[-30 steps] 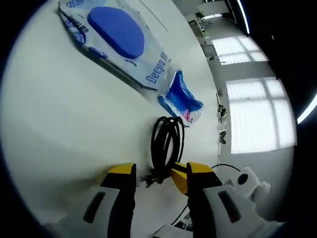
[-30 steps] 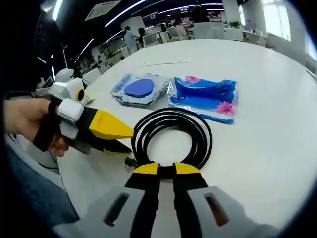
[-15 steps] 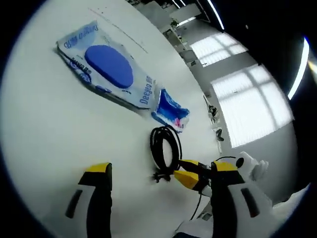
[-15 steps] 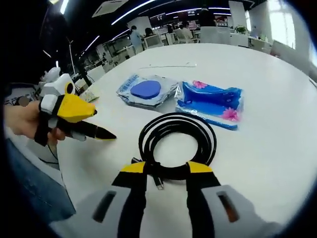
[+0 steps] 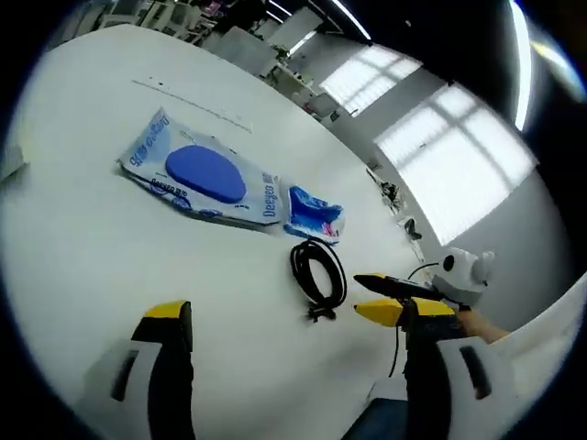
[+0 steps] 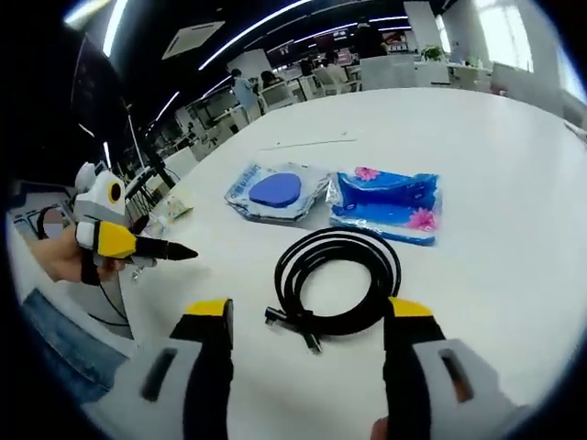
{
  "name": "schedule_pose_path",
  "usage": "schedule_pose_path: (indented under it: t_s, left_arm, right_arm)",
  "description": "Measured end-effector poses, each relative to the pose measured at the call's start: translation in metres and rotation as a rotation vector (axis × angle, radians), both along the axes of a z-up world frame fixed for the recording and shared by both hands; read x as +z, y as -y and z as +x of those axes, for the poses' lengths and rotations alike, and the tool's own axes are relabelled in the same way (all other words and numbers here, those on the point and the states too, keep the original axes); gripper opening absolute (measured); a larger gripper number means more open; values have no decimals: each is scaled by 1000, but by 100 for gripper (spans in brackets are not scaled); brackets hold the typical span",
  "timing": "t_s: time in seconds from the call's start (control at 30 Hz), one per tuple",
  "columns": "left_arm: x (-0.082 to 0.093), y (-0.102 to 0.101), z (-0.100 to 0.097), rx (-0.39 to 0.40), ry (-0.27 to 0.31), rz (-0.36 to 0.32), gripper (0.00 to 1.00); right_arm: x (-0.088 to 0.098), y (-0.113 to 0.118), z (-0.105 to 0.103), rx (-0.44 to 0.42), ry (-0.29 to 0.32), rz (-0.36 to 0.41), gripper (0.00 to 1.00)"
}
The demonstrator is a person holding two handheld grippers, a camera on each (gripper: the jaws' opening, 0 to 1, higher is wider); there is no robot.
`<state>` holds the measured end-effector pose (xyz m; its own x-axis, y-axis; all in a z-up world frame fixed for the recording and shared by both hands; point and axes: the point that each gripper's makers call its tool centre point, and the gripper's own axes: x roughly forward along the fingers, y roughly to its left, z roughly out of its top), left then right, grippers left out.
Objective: Arrange the tabletop items into an orderly group along one side of the table until the central work area is clear of visible clutter.
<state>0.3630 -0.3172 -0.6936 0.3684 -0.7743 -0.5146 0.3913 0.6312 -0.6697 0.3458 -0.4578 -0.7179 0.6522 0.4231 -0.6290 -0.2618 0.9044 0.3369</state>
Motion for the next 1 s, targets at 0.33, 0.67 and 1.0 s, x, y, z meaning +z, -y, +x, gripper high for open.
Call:
schedule_pose_path:
  t_s: [0.33, 0.67, 1.0]
  left_arm:
    - [6, -52, 1, 112, 7, 27, 100]
    - [8, -84, 9, 233, 14, 6, 100]
    - [6, -95, 4, 238, 18, 38, 97]
  right_arm:
    - [0, 4, -19, -21, -44, 34, 75]
    - [5, 14, -24, -73, -53, 46, 76]
    - [3, 16, -25, -95, -67, 46, 74]
